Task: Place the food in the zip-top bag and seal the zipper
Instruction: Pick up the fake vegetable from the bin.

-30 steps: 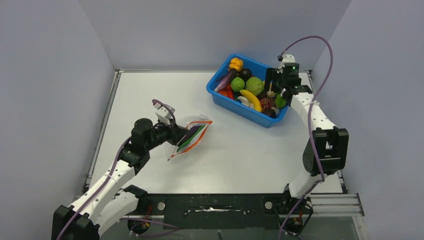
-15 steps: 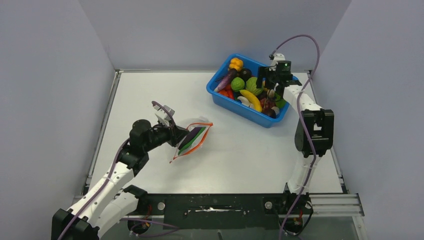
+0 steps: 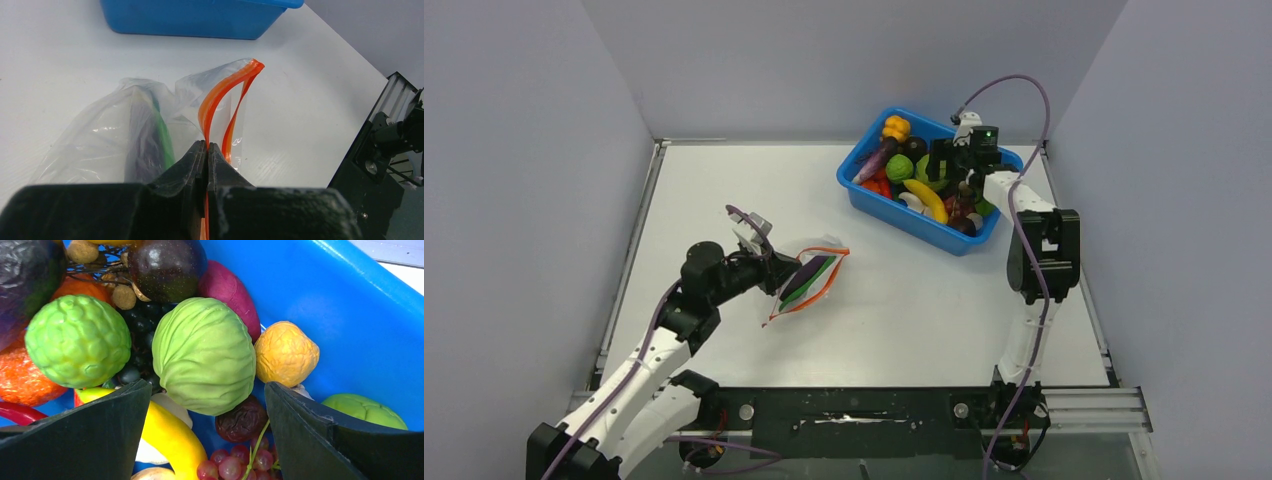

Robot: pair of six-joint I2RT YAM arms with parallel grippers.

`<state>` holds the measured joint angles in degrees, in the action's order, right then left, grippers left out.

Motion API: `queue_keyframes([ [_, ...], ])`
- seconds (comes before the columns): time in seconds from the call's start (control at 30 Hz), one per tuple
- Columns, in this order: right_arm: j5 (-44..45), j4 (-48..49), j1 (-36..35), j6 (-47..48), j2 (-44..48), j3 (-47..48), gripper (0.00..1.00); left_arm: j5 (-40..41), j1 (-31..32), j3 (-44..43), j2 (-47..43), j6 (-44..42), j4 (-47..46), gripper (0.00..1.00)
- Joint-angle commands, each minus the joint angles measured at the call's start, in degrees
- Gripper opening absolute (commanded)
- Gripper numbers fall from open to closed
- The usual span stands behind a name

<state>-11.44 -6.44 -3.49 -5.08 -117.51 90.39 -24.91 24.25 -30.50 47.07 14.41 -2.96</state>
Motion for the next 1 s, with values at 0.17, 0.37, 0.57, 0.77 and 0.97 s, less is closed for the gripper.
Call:
queue_keyframes([
  [0.17,0.19,5.6,-0.51,2.88,-2.35,2.58,0.84,-0.7,-0.34,-0.33,-1.97,-0.84,-2.47,0.0],
  [0.37,-2.47,5.84,-0.73,4.61,-4.06,3.12,0.83,-0.35,-0.34,-0.44,-2.21,-0.97,-2.16,0.0],
  [0.57,-2.89,6.29,-0.82,4.75,-5.84,4.98,0.82,-0.32,-0.34,-0.28,-2.4,-1.06,-2.31,0.0],
  [0.77,-4.08,3.22,-0.71,5.94,-7.63,7.82,0.75,-0.05,-0.34,-0.27,-2.44,-1.11,-1.78,0.0],
  [0.97,-4.38,3.86,-0.72,7.34,-5.63,5.33,0.61,0.38,-0.43,-0.27,-2.62,-1.27,-1.71,0.0],
])
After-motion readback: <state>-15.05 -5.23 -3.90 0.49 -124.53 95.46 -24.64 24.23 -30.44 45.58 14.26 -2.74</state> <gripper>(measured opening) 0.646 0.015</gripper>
